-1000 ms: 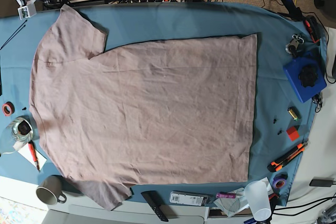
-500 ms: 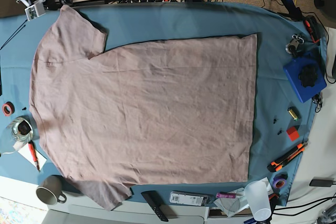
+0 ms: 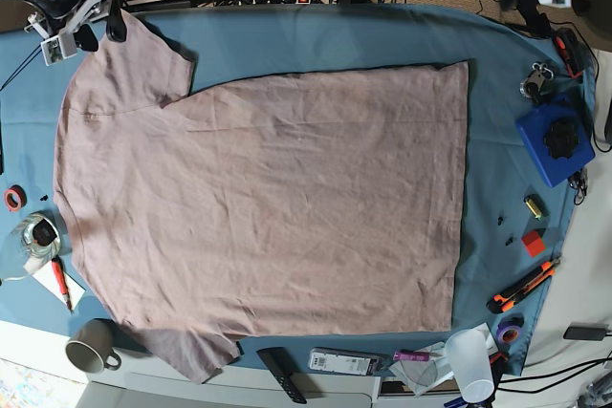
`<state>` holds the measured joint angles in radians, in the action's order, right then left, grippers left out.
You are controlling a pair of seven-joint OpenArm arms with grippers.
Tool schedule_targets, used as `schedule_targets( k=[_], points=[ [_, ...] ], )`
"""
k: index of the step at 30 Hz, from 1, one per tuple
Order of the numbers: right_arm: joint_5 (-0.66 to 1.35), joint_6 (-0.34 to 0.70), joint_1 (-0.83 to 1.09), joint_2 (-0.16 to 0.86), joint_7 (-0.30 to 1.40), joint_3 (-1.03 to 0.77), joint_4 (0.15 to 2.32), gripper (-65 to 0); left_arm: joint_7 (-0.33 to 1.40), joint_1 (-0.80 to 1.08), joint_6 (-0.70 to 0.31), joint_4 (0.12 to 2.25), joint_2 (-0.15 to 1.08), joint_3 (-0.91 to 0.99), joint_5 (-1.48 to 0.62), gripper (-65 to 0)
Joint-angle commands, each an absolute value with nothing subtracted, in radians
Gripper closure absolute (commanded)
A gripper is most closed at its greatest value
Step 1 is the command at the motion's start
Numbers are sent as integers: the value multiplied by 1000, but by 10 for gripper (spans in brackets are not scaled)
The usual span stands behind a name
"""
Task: Fold the T-shirt properly
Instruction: 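Reach both grippers to the pink T-shirt's corners and grasp them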
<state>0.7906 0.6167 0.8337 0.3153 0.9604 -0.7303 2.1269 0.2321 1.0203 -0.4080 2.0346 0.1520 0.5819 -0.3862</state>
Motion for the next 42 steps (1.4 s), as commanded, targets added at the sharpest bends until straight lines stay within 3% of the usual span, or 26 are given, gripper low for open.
schedule_targets(
  k=[1, 5, 13, 30, 42],
  points=[
    [800, 609, 829, 327, 943, -741, 2115, -307, 238, 1023, -390, 2073, 167, 588, -397, -213],
    [804, 609, 767, 327, 944, -742, 2004, -307, 317, 977, -332, 2127, 201, 588, -397, -213],
    [805, 609, 673, 327, 962, -742, 1855, -307, 326, 972, -340, 2141, 200, 587, -398, -213],
    [997, 657, 616, 319, 1012, -739, 1606, -307, 324, 970, -340, 2141, 199, 587, -398, -213],
    [1235, 698, 561, 250, 1264, -739, 1497, -306, 321, 960, -340, 2141, 199, 587, -401, -213]
  ],
)
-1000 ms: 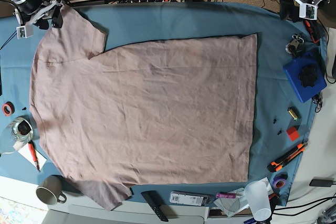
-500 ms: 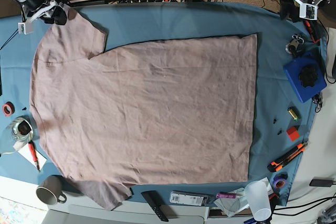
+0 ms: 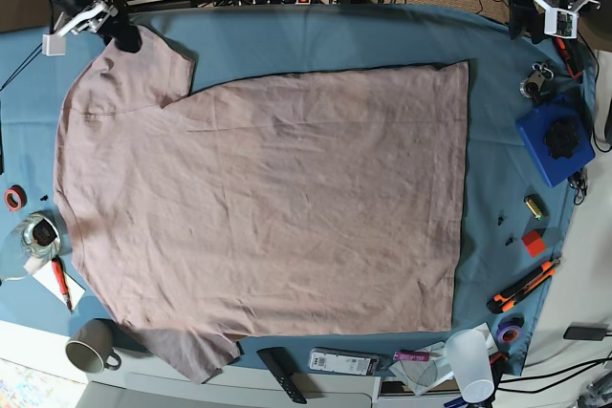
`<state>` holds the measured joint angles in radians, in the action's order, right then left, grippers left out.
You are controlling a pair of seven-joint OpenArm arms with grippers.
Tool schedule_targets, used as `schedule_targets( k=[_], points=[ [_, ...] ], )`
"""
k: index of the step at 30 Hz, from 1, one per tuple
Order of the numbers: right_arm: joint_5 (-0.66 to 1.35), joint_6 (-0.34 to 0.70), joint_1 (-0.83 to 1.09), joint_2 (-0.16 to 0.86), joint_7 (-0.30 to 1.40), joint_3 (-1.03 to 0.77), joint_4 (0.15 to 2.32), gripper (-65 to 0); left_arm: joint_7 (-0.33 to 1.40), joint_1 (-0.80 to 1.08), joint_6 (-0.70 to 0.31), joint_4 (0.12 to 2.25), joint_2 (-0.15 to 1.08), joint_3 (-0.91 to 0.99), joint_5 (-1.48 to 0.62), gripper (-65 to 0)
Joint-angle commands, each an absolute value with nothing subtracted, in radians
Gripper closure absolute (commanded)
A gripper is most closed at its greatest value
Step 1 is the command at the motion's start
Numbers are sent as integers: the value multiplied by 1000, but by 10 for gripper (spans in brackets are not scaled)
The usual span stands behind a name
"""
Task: Fold the T-shirt properly
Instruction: 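Reach both grippers to the pink T-shirt's corners and grasp them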
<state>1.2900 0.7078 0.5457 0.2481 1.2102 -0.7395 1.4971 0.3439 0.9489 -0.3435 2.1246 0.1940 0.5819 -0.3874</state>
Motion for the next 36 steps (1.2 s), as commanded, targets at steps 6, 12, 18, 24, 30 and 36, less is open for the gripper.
schedule_targets(
  k=[6, 12, 18, 24, 30, 36],
  points=[
    [1264, 698, 562, 238, 1268, -739, 1497, -306, 323, 911, -340, 2141, 199, 572, -443, -213],
    [1264, 698, 563, 238, 1269, -739, 1497, -306, 420, 808, -283, 2141, 199, 493, -506, -213],
    [1259, 698, 563, 239, 1273, -739, 1498, -306, 439, 740, -229, 2136, 169, 388, -469, -213],
    [1260, 698, 562, 239, 1271, -740, 1498, -306, 442, 663, -281, 2030, 121, 379, -480, -213],
    [1260, 698, 563, 249, 1271, -742, 1498, -306, 472, 601, -323, 1914, 94, 380, -532, -213],
    [1260, 698, 563, 249, 1272, -742, 1498, -306, 509, 562, -341, 1856, 94, 382, -548, -213]
  ],
)
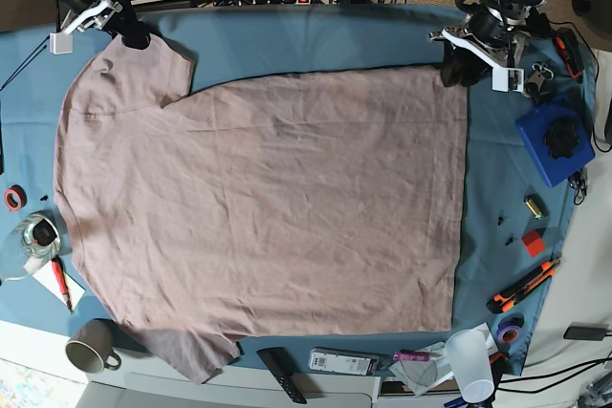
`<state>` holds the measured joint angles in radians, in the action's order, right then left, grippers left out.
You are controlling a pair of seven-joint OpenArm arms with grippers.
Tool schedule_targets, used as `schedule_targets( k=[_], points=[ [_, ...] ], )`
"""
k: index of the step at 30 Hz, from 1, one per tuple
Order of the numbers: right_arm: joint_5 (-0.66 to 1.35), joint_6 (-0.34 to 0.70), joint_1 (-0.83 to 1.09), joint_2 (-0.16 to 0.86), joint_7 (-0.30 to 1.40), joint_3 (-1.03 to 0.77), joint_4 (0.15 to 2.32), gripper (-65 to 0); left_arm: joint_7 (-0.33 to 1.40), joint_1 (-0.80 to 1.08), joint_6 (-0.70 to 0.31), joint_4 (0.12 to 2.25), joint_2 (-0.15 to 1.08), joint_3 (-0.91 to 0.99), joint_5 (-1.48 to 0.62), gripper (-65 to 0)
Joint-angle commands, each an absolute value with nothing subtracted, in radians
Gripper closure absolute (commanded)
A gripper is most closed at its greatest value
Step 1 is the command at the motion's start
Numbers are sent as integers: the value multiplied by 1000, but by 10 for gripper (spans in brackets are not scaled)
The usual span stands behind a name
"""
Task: Fold the T-shirt properly
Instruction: 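Reach both grippers to the pink T-shirt's corners and grasp them, then lift and pull the shirt toward the robot with both grippers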
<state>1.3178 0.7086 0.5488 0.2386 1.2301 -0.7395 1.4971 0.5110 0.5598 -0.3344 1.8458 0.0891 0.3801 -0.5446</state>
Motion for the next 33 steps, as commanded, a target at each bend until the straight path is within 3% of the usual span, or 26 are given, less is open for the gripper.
schedule_targets(
  k=[1, 4, 7, 10, 12, 16, 19, 20, 33],
  points=[
    [1260, 698, 563, 249, 1272, -742, 1498, -306, 509, 558, -342, 1843, 95, 382, -547, -213],
    [1260, 698, 563, 250, 1272, -742, 1498, -306, 559, 533, -343, 1795, 94, 382, -577, -213],
    [1261, 698, 562, 249, 1270, -742, 1498, -306, 640, 520, -419, 1765, 94, 382, -656, -213],
    [1261, 698, 562, 250, 1262, -742, 1498, -305, 634, 520, -400, 1761, 86, 383, -659, -213],
    [1261, 698, 562, 249, 1260, -742, 1498, -256, 628, 520, -376, 1761, 78, 383, -659, -186],
    [1260, 698, 562, 250, 1248, -742, 1498, -94, 627, 516, -379, 1761, 75, 383, -650, -92],
    [1258, 698, 560, 250, 1230, -742, 1498, -15, 628, 504, -379, 1761, 75, 383, -643, 0],
    [1252, 698, 556, 249, 1227, -742, 1498, 0, 628, 501, -379, 1761, 75, 383, -641, 0],
    [1107, 698, 538, 249, 1223, -767, 1705, 0, 676, 517, -424, 1834, 75, 383, -640, 0]
  ],
)
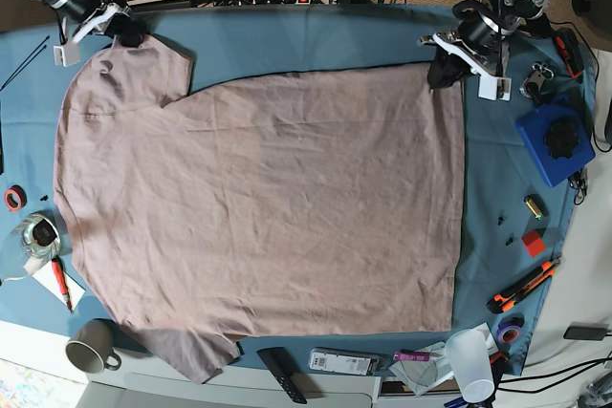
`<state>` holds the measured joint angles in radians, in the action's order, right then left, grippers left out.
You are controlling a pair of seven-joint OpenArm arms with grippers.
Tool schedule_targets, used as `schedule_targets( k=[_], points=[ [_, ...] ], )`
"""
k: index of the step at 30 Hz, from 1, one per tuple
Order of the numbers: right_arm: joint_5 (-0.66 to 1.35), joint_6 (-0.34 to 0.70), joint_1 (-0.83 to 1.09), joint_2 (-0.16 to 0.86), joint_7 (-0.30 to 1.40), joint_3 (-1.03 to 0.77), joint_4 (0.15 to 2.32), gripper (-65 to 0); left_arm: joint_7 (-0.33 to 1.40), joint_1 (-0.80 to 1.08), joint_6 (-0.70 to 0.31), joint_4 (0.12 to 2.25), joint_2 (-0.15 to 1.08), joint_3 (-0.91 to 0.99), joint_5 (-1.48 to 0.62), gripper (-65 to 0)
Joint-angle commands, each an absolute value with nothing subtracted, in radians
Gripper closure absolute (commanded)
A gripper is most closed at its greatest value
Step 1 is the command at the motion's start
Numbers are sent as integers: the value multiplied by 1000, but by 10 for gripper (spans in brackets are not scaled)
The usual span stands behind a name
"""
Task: Fold the T-shirt properly
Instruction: 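Lift and pull the shirt toward the robot with both grippers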
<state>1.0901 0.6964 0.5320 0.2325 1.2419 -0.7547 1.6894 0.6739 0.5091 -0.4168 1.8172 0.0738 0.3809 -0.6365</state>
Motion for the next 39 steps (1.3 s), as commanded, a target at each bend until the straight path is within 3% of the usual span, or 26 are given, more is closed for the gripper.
schedule_targets(
  k=[1, 10, 14, 25, 39],
  points=[
    [1106, 698, 538, 249, 1222, -781, 1718, 0, 677, 523, -424, 1842, 76, 383, -639, 0],
    [1172, 698, 638, 249, 1232, -893, 1737, 0, 690, 595, -425, 1931, 86, 481, -641, 0],
    [1228, 698, 692, 249, 1277, -904, 1737, 0, 720, 625, -471, 1937, 86, 525, -690, 0],
    [1381, 698, 862, 245, 1373, -913, 1777, 0, 785, 752, -469, 1988, 83, 654, -812, 0],
    [1394, 698, 844, 246, 1358, -931, 1926, 0, 812, 761, -469, 2035, 83, 703, -884, 0]
  ],
)
